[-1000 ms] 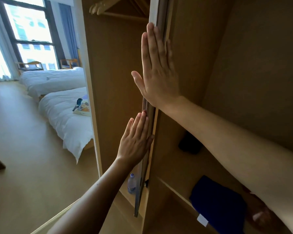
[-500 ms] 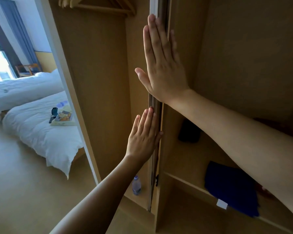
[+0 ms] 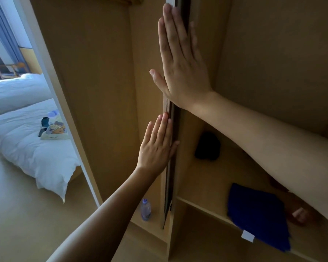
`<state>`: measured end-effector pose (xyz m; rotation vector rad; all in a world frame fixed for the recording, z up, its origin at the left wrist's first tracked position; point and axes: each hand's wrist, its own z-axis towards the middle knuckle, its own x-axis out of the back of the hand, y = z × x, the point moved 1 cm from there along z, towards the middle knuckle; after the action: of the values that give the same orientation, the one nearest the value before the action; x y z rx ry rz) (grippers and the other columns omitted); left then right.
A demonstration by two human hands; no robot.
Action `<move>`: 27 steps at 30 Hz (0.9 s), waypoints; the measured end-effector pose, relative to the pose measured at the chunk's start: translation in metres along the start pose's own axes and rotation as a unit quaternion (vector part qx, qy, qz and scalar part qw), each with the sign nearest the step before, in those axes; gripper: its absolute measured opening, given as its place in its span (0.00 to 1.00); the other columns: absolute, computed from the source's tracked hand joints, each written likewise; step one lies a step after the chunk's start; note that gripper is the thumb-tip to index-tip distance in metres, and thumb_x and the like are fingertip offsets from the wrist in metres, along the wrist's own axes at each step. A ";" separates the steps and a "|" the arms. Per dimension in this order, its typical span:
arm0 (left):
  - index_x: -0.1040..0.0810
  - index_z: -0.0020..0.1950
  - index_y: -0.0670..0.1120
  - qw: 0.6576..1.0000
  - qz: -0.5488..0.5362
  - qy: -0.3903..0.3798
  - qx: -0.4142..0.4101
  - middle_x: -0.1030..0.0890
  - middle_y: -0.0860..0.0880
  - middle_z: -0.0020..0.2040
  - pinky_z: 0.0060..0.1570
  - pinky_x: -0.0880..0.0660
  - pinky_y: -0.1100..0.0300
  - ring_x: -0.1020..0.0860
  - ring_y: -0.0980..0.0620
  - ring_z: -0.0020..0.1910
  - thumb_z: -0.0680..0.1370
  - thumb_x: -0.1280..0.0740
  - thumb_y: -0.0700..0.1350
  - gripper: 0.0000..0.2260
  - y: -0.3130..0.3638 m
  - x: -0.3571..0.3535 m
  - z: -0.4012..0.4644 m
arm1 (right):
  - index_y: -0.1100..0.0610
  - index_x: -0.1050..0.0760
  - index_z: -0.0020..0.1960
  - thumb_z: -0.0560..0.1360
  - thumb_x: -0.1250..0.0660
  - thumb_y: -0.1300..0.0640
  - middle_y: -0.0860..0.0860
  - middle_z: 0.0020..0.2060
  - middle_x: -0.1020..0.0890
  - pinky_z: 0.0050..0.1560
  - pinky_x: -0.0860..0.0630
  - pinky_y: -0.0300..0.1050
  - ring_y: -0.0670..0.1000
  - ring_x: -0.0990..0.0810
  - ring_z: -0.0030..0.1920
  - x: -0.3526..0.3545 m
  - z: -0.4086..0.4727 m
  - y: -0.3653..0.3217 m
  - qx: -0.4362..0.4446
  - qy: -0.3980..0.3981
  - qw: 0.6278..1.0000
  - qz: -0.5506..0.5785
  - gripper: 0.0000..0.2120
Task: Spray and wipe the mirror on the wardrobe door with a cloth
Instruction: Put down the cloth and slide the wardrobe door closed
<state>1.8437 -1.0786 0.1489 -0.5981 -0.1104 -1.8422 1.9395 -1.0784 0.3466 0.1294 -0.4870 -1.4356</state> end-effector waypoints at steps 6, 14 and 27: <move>0.66 0.77 0.40 1.000 -0.013 -0.002 -0.005 0.50 0.40 0.77 0.76 0.56 0.50 0.62 0.47 0.78 0.83 0.49 0.56 0.35 -0.013 -0.019 0.005 | 0.62 0.44 0.77 0.81 0.50 0.42 0.59 0.76 0.40 0.76 0.46 0.57 0.59 0.43 0.77 -0.019 0.005 -0.003 -0.007 -0.007 1.000 -0.010 0.32; 0.67 0.77 0.40 0.996 -0.080 0.001 -0.036 0.50 0.39 0.77 0.76 0.55 0.49 0.60 0.46 0.78 0.83 0.51 0.57 0.34 -0.031 -0.043 0.014 | 0.63 0.45 0.77 0.81 0.49 0.43 0.60 0.76 0.40 0.76 0.46 0.58 0.59 0.43 0.77 -0.039 0.010 -0.006 -0.016 -0.028 0.998 -0.062 0.32; 0.65 0.78 0.38 0.988 -0.132 0.014 -0.073 0.67 0.42 0.78 0.77 0.58 0.49 0.63 0.46 0.78 0.84 0.55 0.58 0.32 -0.035 -0.078 0.027 | 0.65 0.48 0.77 0.81 0.49 0.44 0.61 0.76 0.42 0.76 0.47 0.58 0.59 0.45 0.77 -0.051 0.012 -0.003 -0.030 -0.073 0.985 -0.154 0.33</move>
<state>1.8390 -0.9891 0.1452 -0.6842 -0.0375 -2.1291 1.9292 -1.0274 0.3443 0.0539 -0.5606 -1.7706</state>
